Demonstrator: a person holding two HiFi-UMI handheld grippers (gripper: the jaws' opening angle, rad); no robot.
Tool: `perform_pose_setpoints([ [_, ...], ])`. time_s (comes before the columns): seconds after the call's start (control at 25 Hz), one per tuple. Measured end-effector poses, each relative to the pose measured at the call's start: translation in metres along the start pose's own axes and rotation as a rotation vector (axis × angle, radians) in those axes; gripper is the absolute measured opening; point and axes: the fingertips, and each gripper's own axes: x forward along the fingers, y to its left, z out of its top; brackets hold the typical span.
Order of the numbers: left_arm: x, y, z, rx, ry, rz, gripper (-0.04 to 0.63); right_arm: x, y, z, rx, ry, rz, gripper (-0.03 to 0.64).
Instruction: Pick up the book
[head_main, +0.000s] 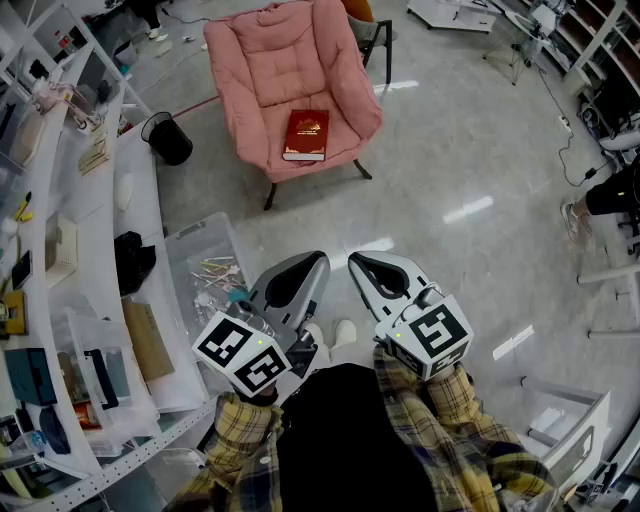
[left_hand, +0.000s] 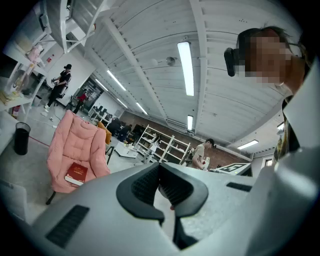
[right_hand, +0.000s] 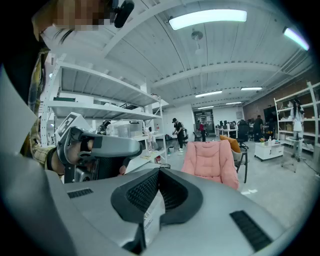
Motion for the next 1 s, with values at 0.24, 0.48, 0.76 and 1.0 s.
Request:
perform_pose_setpoints([
  [0.24, 0.012, -0.005, -0.005, 0.006, 0.018, -0.012, 0.005, -0.006, -0.009, -0.001, 0.001, -0.004, -0.003, 0.017],
  [0.48, 0.022, -0.013, -0.01, 0.049, 0.038, -0.01, 0.005, -0.019, -0.02, -0.004, 0.033, -0.013, -0.027, 0.017],
  [0.76, 0.027, -0.026, -0.017, 0.06, 0.029, 0.002, 0.005, -0.037, -0.026, -0.011, 0.031, -0.026, -0.016, 0.017],
  [1.0, 0.022, -0.019, -0.018, 0.053, 0.013, 0.052, 0.005, -0.044, -0.029, -0.021, 0.05, -0.013, -0.009, 0.017],
])
